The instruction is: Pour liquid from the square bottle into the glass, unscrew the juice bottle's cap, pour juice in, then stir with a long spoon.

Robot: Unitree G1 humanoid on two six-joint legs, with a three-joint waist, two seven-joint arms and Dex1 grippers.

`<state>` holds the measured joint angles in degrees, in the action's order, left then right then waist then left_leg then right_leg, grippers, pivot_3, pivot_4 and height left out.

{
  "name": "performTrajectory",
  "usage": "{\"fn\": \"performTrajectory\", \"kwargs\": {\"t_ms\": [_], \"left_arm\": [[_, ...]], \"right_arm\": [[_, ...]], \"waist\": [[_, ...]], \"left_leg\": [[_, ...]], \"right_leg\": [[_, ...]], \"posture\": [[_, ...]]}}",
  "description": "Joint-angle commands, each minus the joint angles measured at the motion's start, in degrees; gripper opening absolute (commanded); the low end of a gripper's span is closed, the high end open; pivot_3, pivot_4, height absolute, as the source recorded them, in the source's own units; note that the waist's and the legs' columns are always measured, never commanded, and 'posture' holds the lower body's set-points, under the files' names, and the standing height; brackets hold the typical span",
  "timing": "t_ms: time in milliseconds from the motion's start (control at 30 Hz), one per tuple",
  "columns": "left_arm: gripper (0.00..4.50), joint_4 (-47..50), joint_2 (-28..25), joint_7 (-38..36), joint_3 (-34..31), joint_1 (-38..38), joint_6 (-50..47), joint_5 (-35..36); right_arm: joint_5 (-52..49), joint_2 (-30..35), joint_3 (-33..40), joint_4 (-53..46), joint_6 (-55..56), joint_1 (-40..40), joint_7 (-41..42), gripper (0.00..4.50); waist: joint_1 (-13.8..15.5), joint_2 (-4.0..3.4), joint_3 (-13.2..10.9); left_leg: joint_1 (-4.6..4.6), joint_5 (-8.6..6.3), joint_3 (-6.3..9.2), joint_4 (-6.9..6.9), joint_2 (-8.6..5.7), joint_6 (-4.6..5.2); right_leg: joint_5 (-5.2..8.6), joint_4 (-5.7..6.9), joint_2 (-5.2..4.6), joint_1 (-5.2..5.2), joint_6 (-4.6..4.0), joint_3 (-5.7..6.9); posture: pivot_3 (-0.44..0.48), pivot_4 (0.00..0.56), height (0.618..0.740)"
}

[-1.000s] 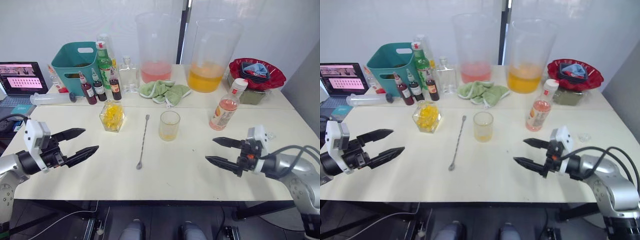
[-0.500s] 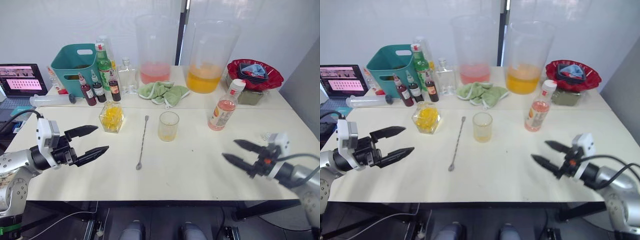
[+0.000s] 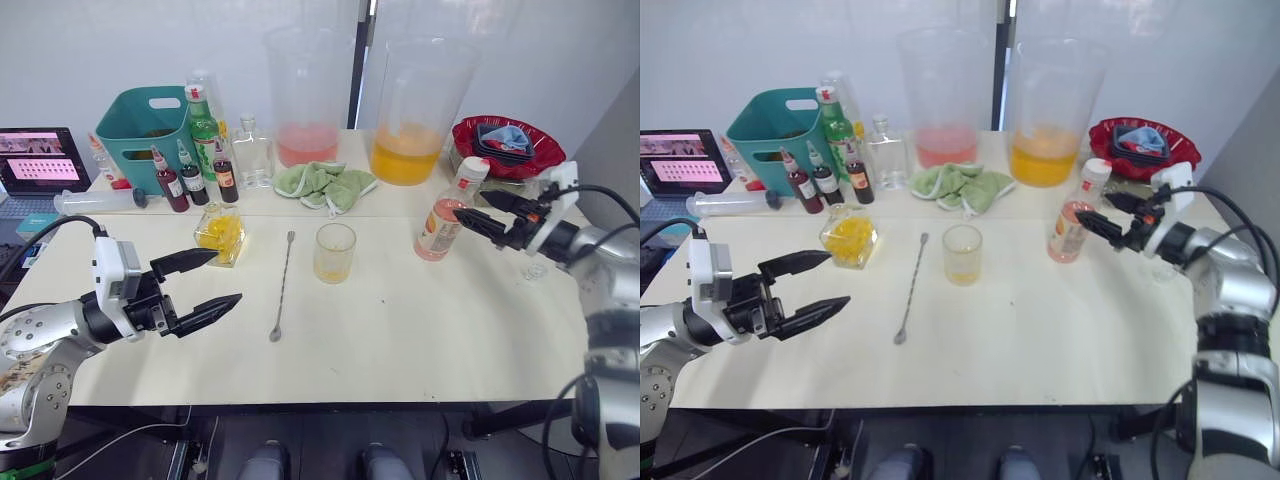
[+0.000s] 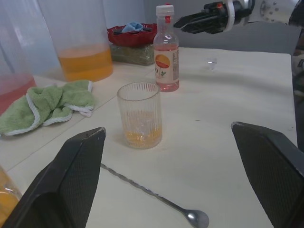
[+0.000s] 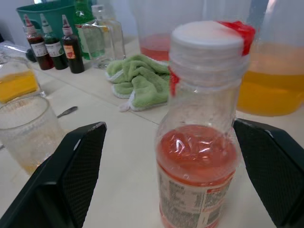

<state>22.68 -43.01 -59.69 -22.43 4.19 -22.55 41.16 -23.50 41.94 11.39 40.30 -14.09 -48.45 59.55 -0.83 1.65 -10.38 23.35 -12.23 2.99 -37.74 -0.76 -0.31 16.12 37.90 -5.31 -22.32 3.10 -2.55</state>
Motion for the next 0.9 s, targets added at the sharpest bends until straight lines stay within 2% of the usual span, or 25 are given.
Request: {"fn": "performTrajectory", "kwargs": {"t_ms": [33,233,467,567,733,833,900], "left_arm": [[4.48,3.75,-0.05,2.11,-1.66,-0.54,-0.18,1.83],[4.48,6.97,0.16,4.59,-3.35,-4.98,0.32,2.19],[4.48,7.73,0.02,6.13,-3.68,-6.67,1.04,2.22],[4.50,6.65,-0.30,5.57,-2.52,-8.30,2.82,-1.13],[4.50,5.94,0.90,5.99,-1.26,-8.39,3.72,-1.92],[4.50,5.34,1.35,6.07,-0.69,-8.05,3.76,-1.61],[4.50,4.71,1.48,5.96,-0.47,-7.96,4.24,-2.11]], "right_arm": [[3.55,-0.04,-0.91,8.72,6.29,-5.81,1.52,4.50],[6.93,-0.95,-1.39,19.82,11.87,-12.68,2.93,4.50],[8.55,-2.12,-0.12,25.51,15.25,-16.46,3.44,4.50],[8.16,-2.66,0.78,26.40,15.63,-17.36,3.30,3.72],[9.02,-3.37,1.17,27.61,16.57,-17.87,1.75,1.90],[9.20,-3.53,1.52,27.92,17.13,-17.71,1.12,1.29],[9.06,-3.47,1.82,27.90,17.28,-17.56,1.26,1.23]], "waist": [[-0.09,0.00,0.00],[-0.54,-0.03,-0.01],[-0.56,-0.05,-0.02],[-0.79,-0.06,-0.03],[-0.83,-0.07,-0.04],[-0.94,-0.08,-0.04],[-0.98,-0.08,-0.04]], "left_leg": [[-0.01,0.00,0.01,0.00,0.00,0.00],[-0.02,-0.01,-0.02,0.09,-0.06,0.00],[-0.03,-0.01,-0.01,0.09,-0.07,0.00],[-0.03,-0.01,-0.02,0.10,-0.07,0.00],[-0.03,-0.01,-0.01,0.13,-0.07,0.00],[-0.03,-0.01,-0.02,0.13,-0.07,0.00],[-0.04,-0.01,-0.01,0.14,-0.07,0.00]], "right_leg": [[0.00,0.01,0.00,0.00,0.00,0.01],[0.00,0.00,0.01,-0.06,-0.01,-0.03],[0.00,0.00,0.01,-0.04,-0.01,-0.02],[0.00,-0.01,0.00,-0.05,-0.01,-0.03],[-0.01,-0.02,0.01,-0.05,-0.01,-0.02],[-0.01,-0.01,0.00,-0.05,-0.01,-0.03],[-0.01,-0.01,0.00,-0.05,-0.01,-0.03]], "posture": [[0.000,0.150,0.740],[0.000,0.150,0.740],[0.000,0.150,0.740],[0.000,0.150,0.740],[0.000,0.150,0.740],[0.000,0.150,0.740],[0.000,0.150,0.740]]}}
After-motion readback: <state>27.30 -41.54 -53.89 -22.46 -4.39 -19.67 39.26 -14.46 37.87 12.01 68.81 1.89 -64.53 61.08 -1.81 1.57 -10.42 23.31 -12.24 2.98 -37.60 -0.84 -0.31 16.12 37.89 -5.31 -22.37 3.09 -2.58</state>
